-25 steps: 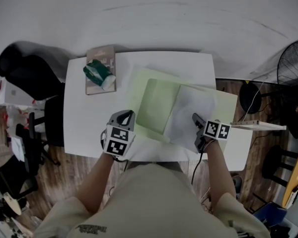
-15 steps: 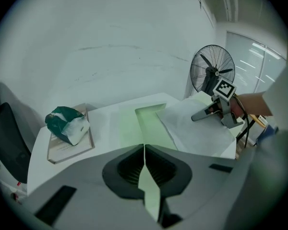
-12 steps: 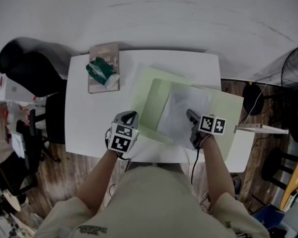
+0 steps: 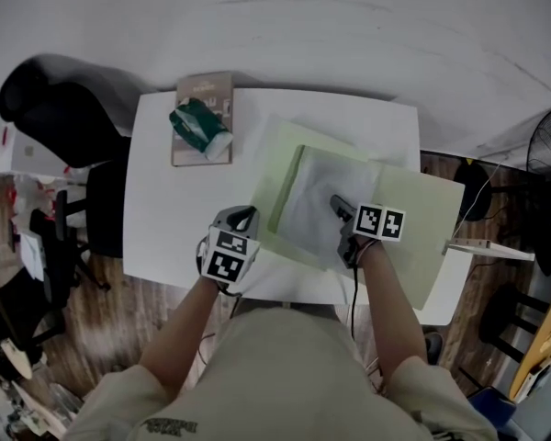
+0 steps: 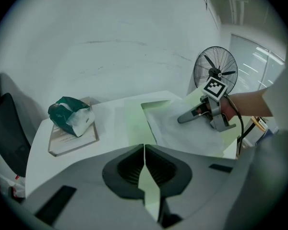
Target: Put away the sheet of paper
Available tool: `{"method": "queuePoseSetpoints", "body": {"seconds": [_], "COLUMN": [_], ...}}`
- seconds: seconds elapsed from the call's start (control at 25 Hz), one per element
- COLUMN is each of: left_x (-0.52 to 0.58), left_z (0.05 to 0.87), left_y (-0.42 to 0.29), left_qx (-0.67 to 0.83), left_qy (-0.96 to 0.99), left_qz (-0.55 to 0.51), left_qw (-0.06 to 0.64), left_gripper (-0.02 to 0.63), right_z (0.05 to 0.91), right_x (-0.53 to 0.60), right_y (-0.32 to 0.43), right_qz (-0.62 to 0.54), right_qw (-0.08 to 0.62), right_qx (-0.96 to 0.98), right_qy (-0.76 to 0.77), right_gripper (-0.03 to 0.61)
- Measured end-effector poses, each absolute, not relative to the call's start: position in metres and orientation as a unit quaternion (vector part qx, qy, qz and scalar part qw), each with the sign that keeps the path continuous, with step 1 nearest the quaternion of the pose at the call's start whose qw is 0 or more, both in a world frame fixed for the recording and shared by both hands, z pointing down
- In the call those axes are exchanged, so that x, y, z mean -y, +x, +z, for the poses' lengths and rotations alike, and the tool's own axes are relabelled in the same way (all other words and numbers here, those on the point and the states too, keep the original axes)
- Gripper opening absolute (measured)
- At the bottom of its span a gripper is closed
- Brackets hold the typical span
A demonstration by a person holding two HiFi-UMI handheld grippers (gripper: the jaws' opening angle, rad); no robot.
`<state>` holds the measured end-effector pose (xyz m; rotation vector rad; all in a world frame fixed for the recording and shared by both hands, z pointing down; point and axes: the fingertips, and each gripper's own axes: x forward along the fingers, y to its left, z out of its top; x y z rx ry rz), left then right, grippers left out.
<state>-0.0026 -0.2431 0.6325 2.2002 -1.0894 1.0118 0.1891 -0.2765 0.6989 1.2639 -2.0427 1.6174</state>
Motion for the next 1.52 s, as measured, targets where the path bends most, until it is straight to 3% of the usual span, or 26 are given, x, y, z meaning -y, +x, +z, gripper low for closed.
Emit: {"method": "queuePoseSetpoints", "body": {"seconds": [0.76,0.8,0.88,0.96,1.12,1.52], "left_x": [0.238,0.237,0.237,0.238,0.239,0.235], "left_z": [0.621,0.621,0.619,0.617,0.61,0.595], "left_y": [-0.04,-0.04,-0.04,-0.038,-0.032,-0.012], "left_qx": [0.422,0.422,0.423,0.425,0.423,0.412], "left_qy": [0.795,0.795,0.796,0.796,0.801,0.816], "left_qz": [0.36,0.359,0.356,0.354,0.348,0.339], "left_qw": [0.246,0.246,0.246,0.246,0.241,0.223], "left_gripper": [0.026,0.026,0.026,0.026,0.026,0.026], "right_z": [0.704,0.703,0.702,0.701,0.696,0.671], "right_x": [0.306,0.305,0.303,0.302,0.302,0.295], "right_y": [0.124,0.125,0.128,0.134,0.148,0.178], "right_qz": [0.572,0.568,0.562,0.558,0.556,0.496], "right_qw": [0.107,0.111,0.117,0.118,0.115,0.157], "right_qx": [0.706,0.707,0.708,0.706,0.698,0.715], "right_qy": [0.404,0.406,0.412,0.42,0.436,0.467], "right_gripper": [0.025,0.042,0.148,0.193,0.236,0.256]}}
